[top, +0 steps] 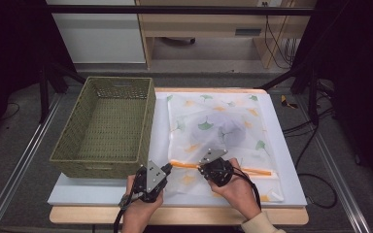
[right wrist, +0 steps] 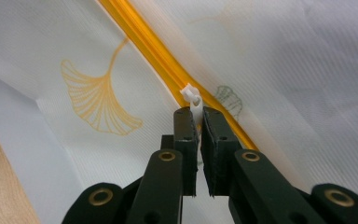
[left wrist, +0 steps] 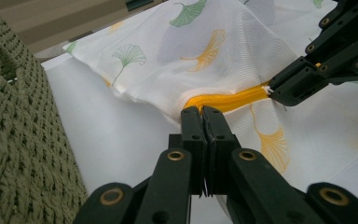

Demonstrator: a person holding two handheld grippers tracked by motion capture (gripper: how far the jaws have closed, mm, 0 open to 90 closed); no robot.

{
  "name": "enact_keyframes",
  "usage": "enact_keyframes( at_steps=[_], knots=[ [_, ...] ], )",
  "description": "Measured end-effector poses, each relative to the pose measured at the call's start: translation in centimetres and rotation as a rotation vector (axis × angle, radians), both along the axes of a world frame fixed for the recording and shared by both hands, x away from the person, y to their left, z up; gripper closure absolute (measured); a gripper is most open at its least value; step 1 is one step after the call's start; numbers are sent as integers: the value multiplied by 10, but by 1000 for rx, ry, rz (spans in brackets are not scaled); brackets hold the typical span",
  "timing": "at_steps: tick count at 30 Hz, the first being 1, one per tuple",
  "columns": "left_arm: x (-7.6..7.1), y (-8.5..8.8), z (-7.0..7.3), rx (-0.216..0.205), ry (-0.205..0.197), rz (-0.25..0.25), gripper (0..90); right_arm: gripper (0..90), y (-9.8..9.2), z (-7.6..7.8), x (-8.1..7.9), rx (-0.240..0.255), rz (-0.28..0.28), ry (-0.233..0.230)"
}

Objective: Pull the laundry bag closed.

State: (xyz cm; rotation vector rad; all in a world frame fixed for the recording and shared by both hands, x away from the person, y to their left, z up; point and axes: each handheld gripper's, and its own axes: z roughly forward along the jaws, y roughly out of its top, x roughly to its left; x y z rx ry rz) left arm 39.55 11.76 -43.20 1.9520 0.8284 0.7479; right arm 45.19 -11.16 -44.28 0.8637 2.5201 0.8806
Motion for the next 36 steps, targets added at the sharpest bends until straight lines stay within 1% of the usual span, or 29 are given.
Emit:
enact_keyframes(
  at_steps=[2,3,4,7,8,14,16,17,18,19,20,28,36],
  knots=[
    [-1,-1,-1,-1,0,-2,883,852,-2,0,0,-2,8,-9],
    [-1,-2,0,-1,-2,-4,883,852,-2,0,-1,-5,-2,-4],
    [-1,-2,0,-2,-2,-5,883,852,-2,0,-1,-1,1,-7],
    [-1,-1,1,-6,-3,-1,884,852,-4,-2,-2,-17,-6,-2],
    [-1,0,1,-6,-3,1,884,852,-5,-3,-1,-12,-8,1],
    [-1,0,1,-8,-2,-2,884,852,-11,-4,-1,-15,-17,10],
    [-2,0,1,-6,-2,1,884,852,-12,-4,-1,-21,-18,5],
    [-2,1,1,-6,-2,1,883,852,-14,-5,-1,-28,-25,8],
    [-2,1,1,-14,-1,4,883,852,-15,-5,-1,-23,-26,7],
    [-2,1,1,-14,0,5,883,852,-17,-5,-1,-30,-30,6],
    [-2,2,1,-14,0,6,883,852,-18,-5,-1,-24,-32,7],
    [0,3,1,-17,0,14,884,853,-29,-7,-2,-37,-48,14],
    [0,4,0,-17,-3,16,883,853,-46,-5,-5,-48,-76,13]
  ],
)
